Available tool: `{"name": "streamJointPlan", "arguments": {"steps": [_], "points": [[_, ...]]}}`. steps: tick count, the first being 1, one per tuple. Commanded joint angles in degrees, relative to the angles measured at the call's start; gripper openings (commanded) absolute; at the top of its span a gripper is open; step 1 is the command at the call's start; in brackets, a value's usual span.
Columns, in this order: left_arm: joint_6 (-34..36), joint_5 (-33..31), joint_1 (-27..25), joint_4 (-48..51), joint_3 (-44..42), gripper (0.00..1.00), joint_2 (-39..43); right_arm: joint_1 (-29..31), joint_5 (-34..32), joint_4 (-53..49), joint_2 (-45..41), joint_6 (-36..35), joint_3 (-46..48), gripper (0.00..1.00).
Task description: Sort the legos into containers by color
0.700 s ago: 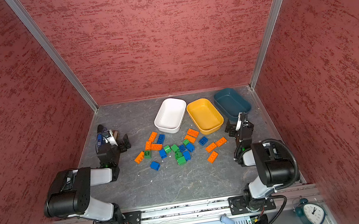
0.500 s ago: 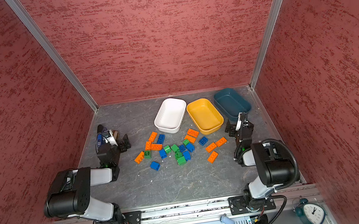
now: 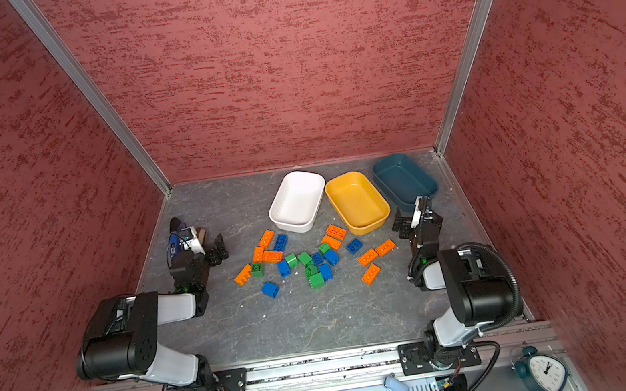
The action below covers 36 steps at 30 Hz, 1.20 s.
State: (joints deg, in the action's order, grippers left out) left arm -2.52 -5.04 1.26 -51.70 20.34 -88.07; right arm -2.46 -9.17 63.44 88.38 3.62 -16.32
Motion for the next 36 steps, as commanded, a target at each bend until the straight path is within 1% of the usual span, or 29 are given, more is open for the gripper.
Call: {"name": "streamJointPlan", "arguments": {"steps": [1, 18, 20, 22, 24, 25, 26, 27, 29, 31, 33, 35, 36], "points": [[0.8, -0.6, -0.3, -1.4, 0.4, 0.99, 0.0, 0.2, -0.7, 2.7, 0.0, -0.3, 0.4, 0.99], [1.3, -1.8, -1.0, -1.4, 0.6, 0.99, 0.0, 0.2, -0.8, 2.7, -0.2, -0.3, 0.5, 0.99], [1.5, -1.5, -0.9, -1.1, 0.5, 0.99, 0.6, 0.1, 0.3, 2.1, -0.8, -0.7, 0.5, 0.99], [1.1, -2.3, -0.9, 5.3, 2.2, 0.99, 4.4, 0.1, 1.1, -1.3, -3.4, -1.1, -0.1, 0.99], [0.6, -5.1, -1.2, 14.1, 4.7, 0.99, 9.5, 0.1, 0.9, -7.7, -8.5, -0.9, -1.5, 0.99], [0.0, -7.4, -1.6, 18.5, 6.0, 0.99, 12.4, 0.1, 0.9, -11.9, -11.0, -0.9, -2.7, 0.99], [-2.4, -10.9, -2.1, 22.8, 7.5, 0.99, 14.9, 0.1, 1.1, -15.8, -13.2, -0.5, -4.1, 0.99], [-4.8, -13.0, -2.3, 27.4, 9.0, 0.99, 16.7, 0.1, 1.2, -18.8, -14.9, 0.2, -5.3, 0.99], [-7.9, -15.6, -3.6, 33.5, 11.4, 0.99, 20.1, 0.2, 2.8, -23.2, -17.3, 1.9, -7.9, 0.99], [-10.0, -20.2, -6.9, 36.2, 13.4, 0.99, 21.7, 0.1, 4.7, -25.7, -18.0, 5.0, -10.0, 0.99], [-12.8, -24.7, -10.3, 39.5, 15.9, 0.99, 21.7, 0.1, 7.7, -29.3, -17.8, 9.9, -13.0, 0.99], [-16.6, -24.7, -12.6, 45.1, 19.7, 0.99, 20.3, 0.2, 12.5, -35.2, -17.0, 14.1, -17.2, 0.99], [-19.3, -23.8, -13.5, 49.6, 22.2, 0.99, 18.9, 0.2, 14.8, -39.0, -16.3, 16.5, -19.5, 0.99]]}}
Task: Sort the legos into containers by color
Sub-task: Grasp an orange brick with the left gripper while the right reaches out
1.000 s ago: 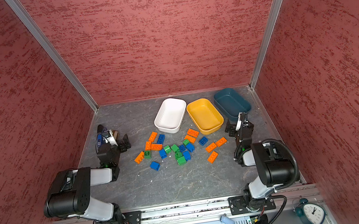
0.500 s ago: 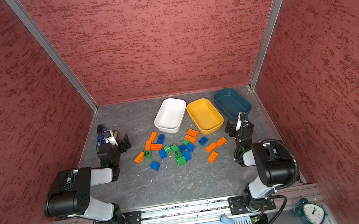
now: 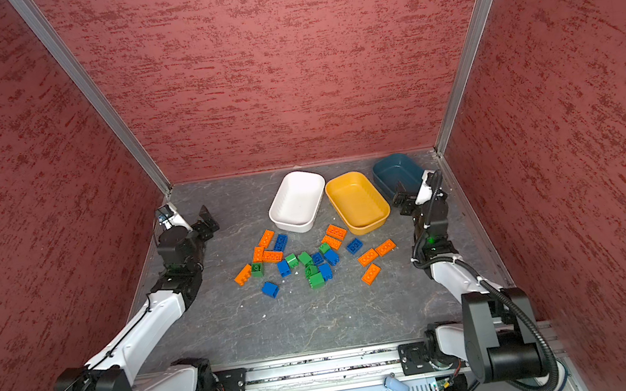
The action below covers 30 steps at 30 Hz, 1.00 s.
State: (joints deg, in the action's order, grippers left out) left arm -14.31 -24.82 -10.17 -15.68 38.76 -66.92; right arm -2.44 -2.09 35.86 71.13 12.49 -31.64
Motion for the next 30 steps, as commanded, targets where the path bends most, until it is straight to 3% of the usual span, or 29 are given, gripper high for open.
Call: {"name": "streamJointPlan", "arguments": {"steps": [1, 4, 8, 13, 18, 26, 30], "points": [[-10.2, -2.9, -2.7, 18.5, 7.1, 0.99, -3.9, 0.1, 9.7, -15.1, 1.5, 10.0, -6.5, 0.99], [-16.7, 2.3, -3.5, 31.8, 15.5, 0.99, -9.4, 0.1, 11.5, -23.3, 3.2, 16.7, -9.8, 0.99], [-19.3, 12.7, -4.3, 41.5, 22.2, 0.99, -16.3, 0.1, 10.1, -29.4, 2.7, 23.1, -9.4, 0.99], [-10.8, 28.8, -4.6, 48.7, 28.9, 0.99, -26.1, 0.1, 5.2, -36.6, 3.1, 26.5, -11.0, 0.99], [-2.1, 30.0, -6.4, 57.6, 36.5, 1.0, -35.3, 0.1, 4.4, -36.0, 4.9, 27.5, -12.2, 0.99], [4.3, 26.9, -7.7, 61.9, 43.8, 0.75, -45.7, 0.1, 3.2, -34.9, 5.4, 28.4, -12.2, 0.99], [6.1, 28.9, -7.4, 61.7, 46.9, 0.67, -48.5, 0.1, 2.5, -35.8, 5.4, 27.5, -12.7, 0.99]]}}
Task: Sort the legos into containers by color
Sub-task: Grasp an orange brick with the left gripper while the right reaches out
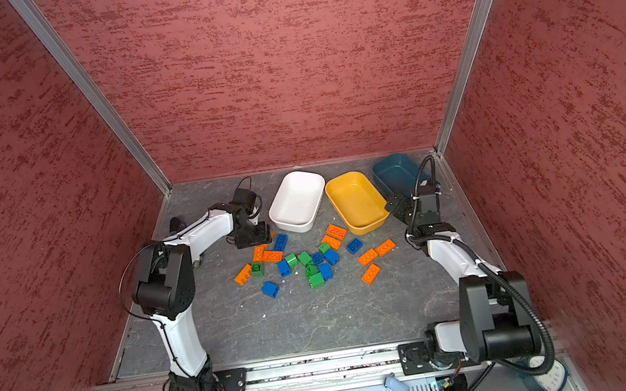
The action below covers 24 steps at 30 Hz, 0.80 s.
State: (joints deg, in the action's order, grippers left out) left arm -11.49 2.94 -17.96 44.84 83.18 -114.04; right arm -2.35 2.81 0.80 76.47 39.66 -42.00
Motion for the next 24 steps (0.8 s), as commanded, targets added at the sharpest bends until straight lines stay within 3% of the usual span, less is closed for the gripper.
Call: {"name": "streamJointPlan", "arguments": {"steps": [1, 12, 18, 24], "points": [[3.8, 1.5, 0.3, 1.2, 3.1, 0.65, -2.0, 0.0, -2.6, -0.9, -0.1, 0.2, -2.4, 0.99], [6.4, 0.4, -0.2, 2.7, 9.0, 0.53, -7.9, 0.0, -2.3, -1.9, -0.3, -1.6, -3.4, 0.99], [6.5, -1.1, -0.7, 2.7, 7.6, 0.46, -8.1, 0.7, 5.7, -2.3, 0.4, -5.5, -5.9, 0.99], [5.7, -2.2, -1.6, -0.1, 4.3, 0.35, -6.3, 6.7, 9.9, -2.2, 1.8, -11.4, -9.2, 0.99]]}}
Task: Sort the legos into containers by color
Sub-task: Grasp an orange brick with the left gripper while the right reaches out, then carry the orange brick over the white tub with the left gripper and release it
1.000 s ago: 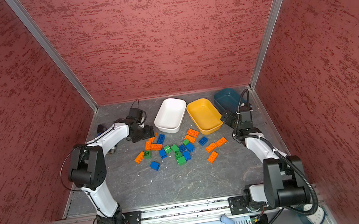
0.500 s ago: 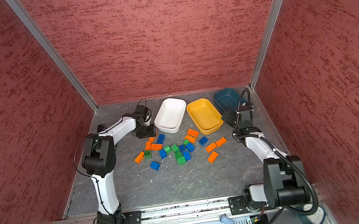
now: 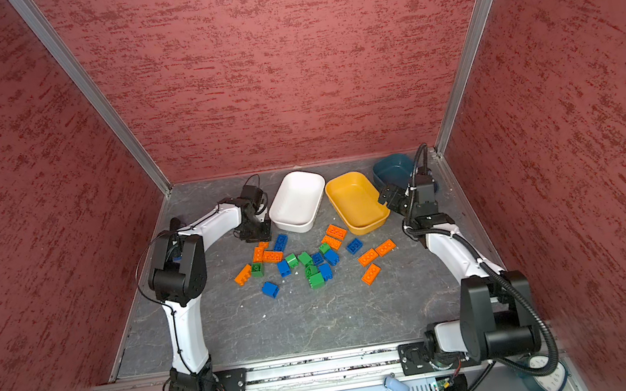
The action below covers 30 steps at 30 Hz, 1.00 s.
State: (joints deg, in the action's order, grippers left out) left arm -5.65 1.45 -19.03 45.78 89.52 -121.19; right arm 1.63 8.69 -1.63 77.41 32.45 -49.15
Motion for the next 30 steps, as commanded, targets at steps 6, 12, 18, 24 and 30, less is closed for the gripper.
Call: {"name": "streamJointPlan", "arguments": {"steps": [6, 12, 18, 24, 30], "points": [[-2.0, -4.6, -0.4, -5.7, -6.5, 0.26, 6.8, 11.1, 6.5, 1.1, 3.8, -12.0, -6.2, 0.99], [-7.9, -10.7, -0.2, -6.8, -7.4, 0.22, 14.3, 16.3, 4.2, 3.8, 8.1, -16.0, -9.3, 0.99], [-10.9, -7.6, -3.4, -11.0, -1.4, 0.22, 16.9, 16.6, -1.8, 10.3, 8.4, -14.6, -8.1, 0.99], [-10.7, -3.8, -6.3, -12.4, 11.8, 0.23, 8.0, 16.7, -8.7, 12.3, 7.2, -12.4, -5.9, 0.99], [-10.8, -1.6, -6.8, -7.7, 28.2, 0.23, -5.3, 16.6, -13.0, 10.8, 4.3, -12.6, -3.8, 0.99]]}}
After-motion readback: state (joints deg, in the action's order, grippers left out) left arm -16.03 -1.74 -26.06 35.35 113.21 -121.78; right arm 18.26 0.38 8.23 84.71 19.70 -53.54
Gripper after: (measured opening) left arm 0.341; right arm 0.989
